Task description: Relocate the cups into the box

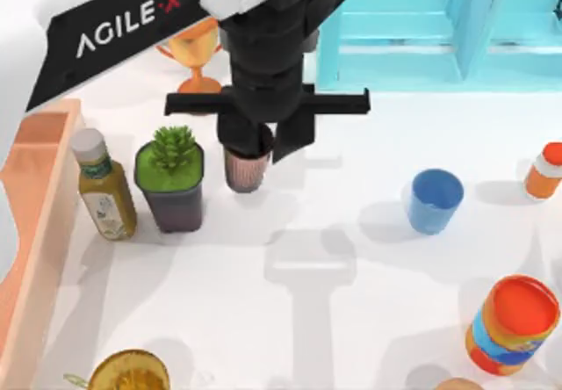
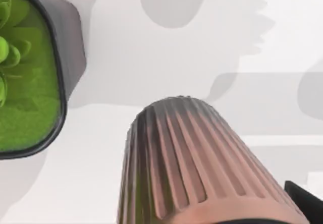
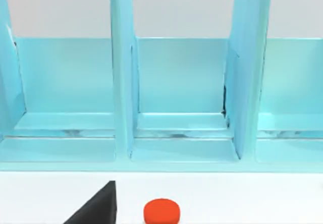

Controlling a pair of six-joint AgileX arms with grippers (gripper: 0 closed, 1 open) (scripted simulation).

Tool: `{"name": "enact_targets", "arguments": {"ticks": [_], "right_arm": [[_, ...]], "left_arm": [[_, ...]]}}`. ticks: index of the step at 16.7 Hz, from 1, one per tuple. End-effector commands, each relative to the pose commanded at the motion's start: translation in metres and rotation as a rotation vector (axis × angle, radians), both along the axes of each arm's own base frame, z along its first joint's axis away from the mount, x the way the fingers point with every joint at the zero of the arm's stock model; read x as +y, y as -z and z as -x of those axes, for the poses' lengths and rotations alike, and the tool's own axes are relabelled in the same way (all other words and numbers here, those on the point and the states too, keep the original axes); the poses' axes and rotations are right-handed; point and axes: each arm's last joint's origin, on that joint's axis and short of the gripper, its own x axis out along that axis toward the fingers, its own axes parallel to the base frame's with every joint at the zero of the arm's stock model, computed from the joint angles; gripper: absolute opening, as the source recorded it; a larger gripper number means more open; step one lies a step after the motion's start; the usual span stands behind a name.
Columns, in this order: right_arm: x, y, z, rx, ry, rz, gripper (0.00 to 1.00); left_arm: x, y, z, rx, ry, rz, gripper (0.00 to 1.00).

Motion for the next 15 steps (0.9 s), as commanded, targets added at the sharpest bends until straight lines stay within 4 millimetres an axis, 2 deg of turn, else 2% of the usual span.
{"name": "enact_targets", "arguments": {"ticks": [3, 6, 9, 12, 15], "right_arm": [[0.000, 0.000, 0.000, 0.000, 0.000, 0.000, 1.00], [0.000, 0.000, 0.000, 0.000, 0.000, 0.000, 1.00], [0.000, 0.000, 0.000, 0.000, 0.000, 0.000, 1.00], [0.000, 0.000, 0.000, 0.000, 0.000, 0.000, 1.00], [0.000, 0.000, 0.000, 0.000, 0.000, 0.000, 1.00]], "left_arm": [[0.008, -0.007, 0.005, 0.021, 0.027, -0.002, 0.00], [0.045, -0.025, 0.015, 0.081, 0.090, -0.009, 0.00], [0.106, -0.048, 0.023, 0.123, 0.137, 0.014, 0.00], [0.182, -0.069, 0.036, 0.107, 0.141, 0.065, 0.00], [0.252, -0.076, 0.059, 0.076, 0.108, 0.097, 0.00]]}}
